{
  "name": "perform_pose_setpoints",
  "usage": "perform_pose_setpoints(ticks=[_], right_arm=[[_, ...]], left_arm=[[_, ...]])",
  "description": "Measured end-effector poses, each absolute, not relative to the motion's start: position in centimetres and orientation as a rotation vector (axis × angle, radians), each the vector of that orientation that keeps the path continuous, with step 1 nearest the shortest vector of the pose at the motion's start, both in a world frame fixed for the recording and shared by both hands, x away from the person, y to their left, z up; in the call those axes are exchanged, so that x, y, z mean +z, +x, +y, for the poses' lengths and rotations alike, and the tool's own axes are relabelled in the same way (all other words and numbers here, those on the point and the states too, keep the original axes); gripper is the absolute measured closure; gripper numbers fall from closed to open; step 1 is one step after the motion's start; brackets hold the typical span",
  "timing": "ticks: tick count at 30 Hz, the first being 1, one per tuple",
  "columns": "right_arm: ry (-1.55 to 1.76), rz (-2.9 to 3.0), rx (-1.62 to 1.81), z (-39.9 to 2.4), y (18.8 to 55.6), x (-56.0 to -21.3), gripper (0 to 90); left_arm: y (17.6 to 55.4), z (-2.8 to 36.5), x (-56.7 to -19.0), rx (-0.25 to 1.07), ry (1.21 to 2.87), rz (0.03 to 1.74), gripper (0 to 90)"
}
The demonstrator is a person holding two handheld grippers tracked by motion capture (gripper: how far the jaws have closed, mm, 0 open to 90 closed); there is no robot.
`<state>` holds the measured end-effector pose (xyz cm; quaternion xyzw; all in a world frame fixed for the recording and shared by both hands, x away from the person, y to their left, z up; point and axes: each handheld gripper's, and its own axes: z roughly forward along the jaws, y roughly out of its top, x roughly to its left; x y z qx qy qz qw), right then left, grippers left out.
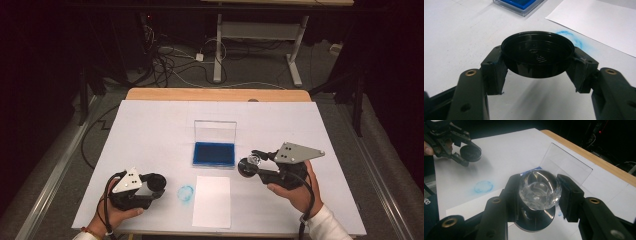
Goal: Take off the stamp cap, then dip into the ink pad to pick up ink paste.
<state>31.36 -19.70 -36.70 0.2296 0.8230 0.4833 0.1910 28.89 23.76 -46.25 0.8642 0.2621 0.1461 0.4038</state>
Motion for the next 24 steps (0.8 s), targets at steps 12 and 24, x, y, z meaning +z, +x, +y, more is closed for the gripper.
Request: perform_pose_setpoints(ticks=[12,24], right_arm=[[0.671,2.319,1.348,-19.5,31.7,-36.8,57.0],[0.706,2.355,1.331,-18.8,34.0,-35.8,57.0]], left_arm=[[29.3,23.6,-46.5,0.356,2.205,0.658,36.9],[29.5,24.0,-46.4,0.365,2.208,0.678,36.9]])
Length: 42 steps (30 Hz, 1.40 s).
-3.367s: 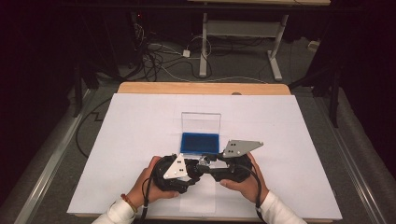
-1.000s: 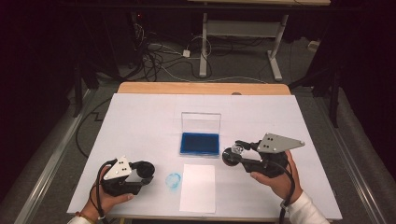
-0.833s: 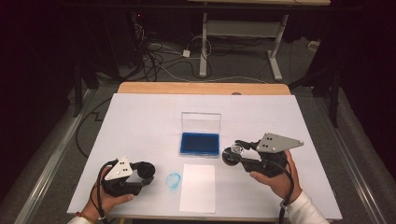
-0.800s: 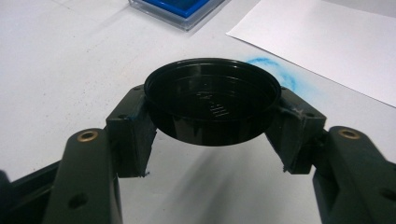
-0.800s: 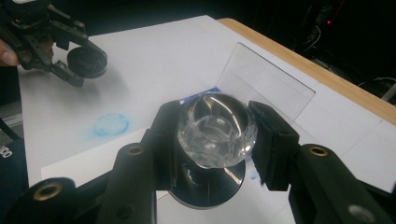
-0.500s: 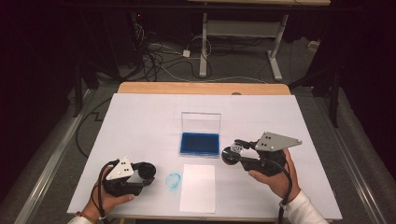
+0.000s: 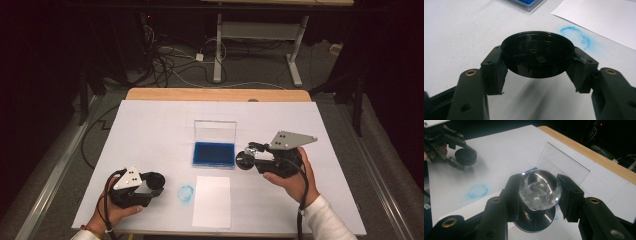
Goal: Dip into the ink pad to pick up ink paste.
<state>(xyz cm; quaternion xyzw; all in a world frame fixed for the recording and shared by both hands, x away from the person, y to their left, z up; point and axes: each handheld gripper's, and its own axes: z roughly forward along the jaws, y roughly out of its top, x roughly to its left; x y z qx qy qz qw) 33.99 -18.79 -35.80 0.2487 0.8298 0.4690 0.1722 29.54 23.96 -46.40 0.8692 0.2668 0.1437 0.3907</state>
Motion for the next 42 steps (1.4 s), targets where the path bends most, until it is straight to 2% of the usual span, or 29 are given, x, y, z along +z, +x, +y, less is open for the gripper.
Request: perform_pose_setpoints(ticks=[11,16,42], right_arm=[[0.654,2.401,1.228,-15.7,36.5,-33.4,57.0],[0.623,2.43,1.163,-14.0,37.5,-33.4,57.0],[0.718,2.521,0.947,-10.1,41.8,-39.2,56.9]], left_arm=[[29.5,23.9,-46.3,0.356,2.213,0.681,36.8],[29.5,23.9,-46.3,0.353,2.209,0.681,36.8],[29.6,23.7,-46.5,0.343,2.231,0.682,36.8]])
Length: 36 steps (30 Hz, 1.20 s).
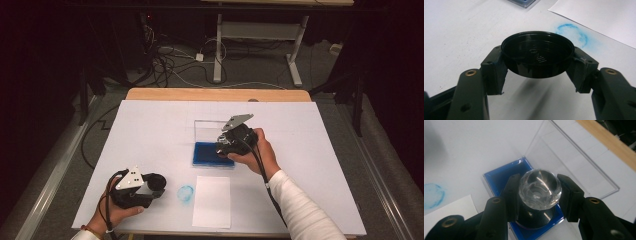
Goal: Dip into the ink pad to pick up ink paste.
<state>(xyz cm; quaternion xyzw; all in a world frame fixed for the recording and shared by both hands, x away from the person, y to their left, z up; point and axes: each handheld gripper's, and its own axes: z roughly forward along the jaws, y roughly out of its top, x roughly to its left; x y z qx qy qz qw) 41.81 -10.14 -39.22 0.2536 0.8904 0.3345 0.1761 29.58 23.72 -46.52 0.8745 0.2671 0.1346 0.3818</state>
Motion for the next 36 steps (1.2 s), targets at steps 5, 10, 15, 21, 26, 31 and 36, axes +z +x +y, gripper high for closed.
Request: perform_pose_setpoints(ticks=[5,10,15,21,26,31,36], right_arm=[[0.733,2.523,0.931,-10.0,42.0,-40.1,56.9],[0.725,2.537,0.929,-9.8,42.0,-41.0,56.9],[0.76,2.521,0.967,-10.0,42.1,-41.1,56.9],[0.764,2.527,0.966,-10.0,42.3,-41.6,56.9],[0.776,2.527,0.949,-10.1,42.4,-42.0,56.9],[0.785,2.517,0.953,-10.3,42.7,-42.1,56.9],[0.792,2.517,0.972,-10.4,42.7,-42.3,56.9]], left_arm=[[29.7,23.7,-46.6,0.345,2.239,0.687,36.8],[29.8,23.7,-46.8,0.343,2.25,0.687,36.8],[29.7,23.6,-46.8,0.337,2.253,0.679,36.8],[29.7,23.5,-46.8,0.335,2.252,0.679,36.8],[29.7,23.5,-46.8,0.339,2.254,0.672,36.8],[29.7,23.5,-46.9,0.337,2.254,0.666,36.7],[29.7,23.4,-46.9,0.33,2.255,0.665,36.8]])
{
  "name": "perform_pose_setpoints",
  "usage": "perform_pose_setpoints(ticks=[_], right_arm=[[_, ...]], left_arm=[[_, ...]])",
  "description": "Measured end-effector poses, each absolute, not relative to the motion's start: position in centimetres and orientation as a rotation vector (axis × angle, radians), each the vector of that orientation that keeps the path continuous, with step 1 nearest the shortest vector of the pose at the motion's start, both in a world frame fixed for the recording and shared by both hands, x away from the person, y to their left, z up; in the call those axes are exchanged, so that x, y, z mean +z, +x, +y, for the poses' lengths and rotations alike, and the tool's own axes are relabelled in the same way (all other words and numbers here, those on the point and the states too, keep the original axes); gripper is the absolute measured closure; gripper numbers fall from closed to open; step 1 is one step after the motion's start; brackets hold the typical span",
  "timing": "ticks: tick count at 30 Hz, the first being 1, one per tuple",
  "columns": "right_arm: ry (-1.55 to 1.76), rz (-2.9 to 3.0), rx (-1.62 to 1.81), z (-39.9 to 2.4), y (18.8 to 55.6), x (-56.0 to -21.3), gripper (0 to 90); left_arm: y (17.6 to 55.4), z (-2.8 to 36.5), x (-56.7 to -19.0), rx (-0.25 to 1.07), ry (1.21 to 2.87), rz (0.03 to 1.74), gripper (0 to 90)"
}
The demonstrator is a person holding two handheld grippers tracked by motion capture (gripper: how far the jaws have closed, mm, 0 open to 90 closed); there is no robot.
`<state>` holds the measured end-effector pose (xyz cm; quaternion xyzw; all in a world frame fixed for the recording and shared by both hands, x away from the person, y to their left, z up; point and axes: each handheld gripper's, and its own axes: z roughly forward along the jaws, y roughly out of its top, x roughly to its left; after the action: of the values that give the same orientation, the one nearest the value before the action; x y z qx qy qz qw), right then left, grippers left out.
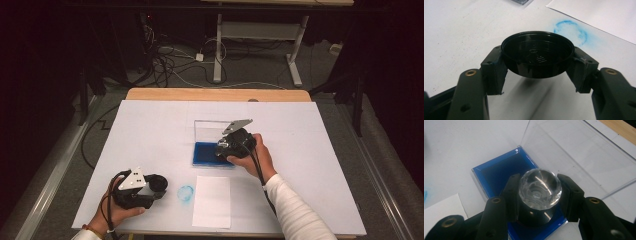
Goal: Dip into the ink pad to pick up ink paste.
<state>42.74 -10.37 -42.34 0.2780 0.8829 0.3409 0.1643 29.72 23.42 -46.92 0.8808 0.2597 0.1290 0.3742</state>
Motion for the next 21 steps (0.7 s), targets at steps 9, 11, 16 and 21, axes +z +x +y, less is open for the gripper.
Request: perform_pose_setpoints(ticks=[9,11,16,21], right_arm=[[0.807,2.513,0.988,-10.54,42.69,-42.59,56.9],[0.805,2.504,0.973,-10.39,42.44,-42.61,56.9],[0.809,2.498,0.988,-10.61,42.34,-42.76,56.9],[0.815,2.499,0.995,-10.66,42.57,-42.79,56.9]], left_arm=[[29.5,23.19,-46.8,0.339,2.255,0.656,36.8],[29.49,23.19,-46.81,0.34,2.257,0.652,36.7],[29.45,23.19,-46.77,0.344,2.255,0.65,36.7],[29.3,23.16,-46.6,0.354,2.241,0.643,36.8]])
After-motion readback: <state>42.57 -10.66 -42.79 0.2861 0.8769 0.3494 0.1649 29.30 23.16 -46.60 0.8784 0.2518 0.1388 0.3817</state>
